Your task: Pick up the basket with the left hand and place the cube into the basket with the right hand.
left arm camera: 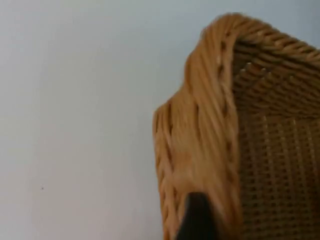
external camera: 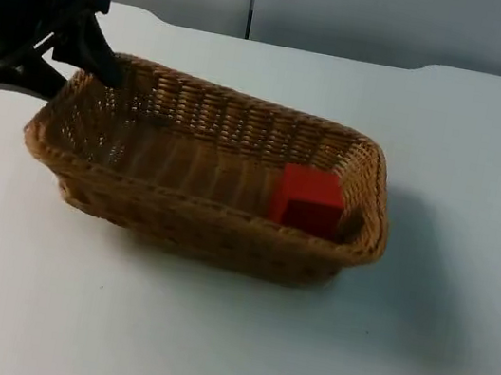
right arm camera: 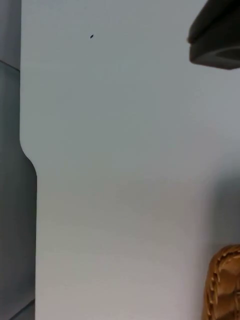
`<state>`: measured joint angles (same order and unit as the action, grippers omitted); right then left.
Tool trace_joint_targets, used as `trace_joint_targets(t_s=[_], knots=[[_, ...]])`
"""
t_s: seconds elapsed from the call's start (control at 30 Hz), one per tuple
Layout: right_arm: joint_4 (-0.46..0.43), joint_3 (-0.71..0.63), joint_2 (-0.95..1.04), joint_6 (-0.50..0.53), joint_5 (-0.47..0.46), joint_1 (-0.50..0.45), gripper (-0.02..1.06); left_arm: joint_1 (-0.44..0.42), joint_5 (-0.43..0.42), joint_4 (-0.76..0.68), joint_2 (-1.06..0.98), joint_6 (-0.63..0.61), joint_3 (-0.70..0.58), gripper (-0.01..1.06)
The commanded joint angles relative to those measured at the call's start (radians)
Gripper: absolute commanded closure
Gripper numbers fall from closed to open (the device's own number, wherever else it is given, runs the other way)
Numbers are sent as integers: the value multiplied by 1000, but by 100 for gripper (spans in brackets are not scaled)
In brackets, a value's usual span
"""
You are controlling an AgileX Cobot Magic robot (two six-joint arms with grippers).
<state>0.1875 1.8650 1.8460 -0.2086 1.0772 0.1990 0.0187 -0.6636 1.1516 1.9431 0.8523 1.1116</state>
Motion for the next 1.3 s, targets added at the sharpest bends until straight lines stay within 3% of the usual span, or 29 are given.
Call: trace_joint_targets(t_s=[0.0,0.37,0.5,0.6,0.9,1.13,1.27], knots=[[-3,-1,-7,7,-1,-4,105,2,4,30,-4,2,8,35],[-6,-1,-7,7,-27,-4,105,-7,22,-70,-17,53,30,35],[3,-1,-7,7,-48,-4,105,-28,83,-91,-100,33,39,57],[83,13,-9,30,-21,-4,105,-62,128,-146,-221,1,41,103],[184,205,-22,69,110,-4,105,-126,115,-322,-519,-111,41,105],[175,384,-112,114,144,-4,105,-126,-12,-660,-745,-318,41,105],[175,393,-200,114,144,-4,105,-126,-70,-726,-833,-389,41,105]])
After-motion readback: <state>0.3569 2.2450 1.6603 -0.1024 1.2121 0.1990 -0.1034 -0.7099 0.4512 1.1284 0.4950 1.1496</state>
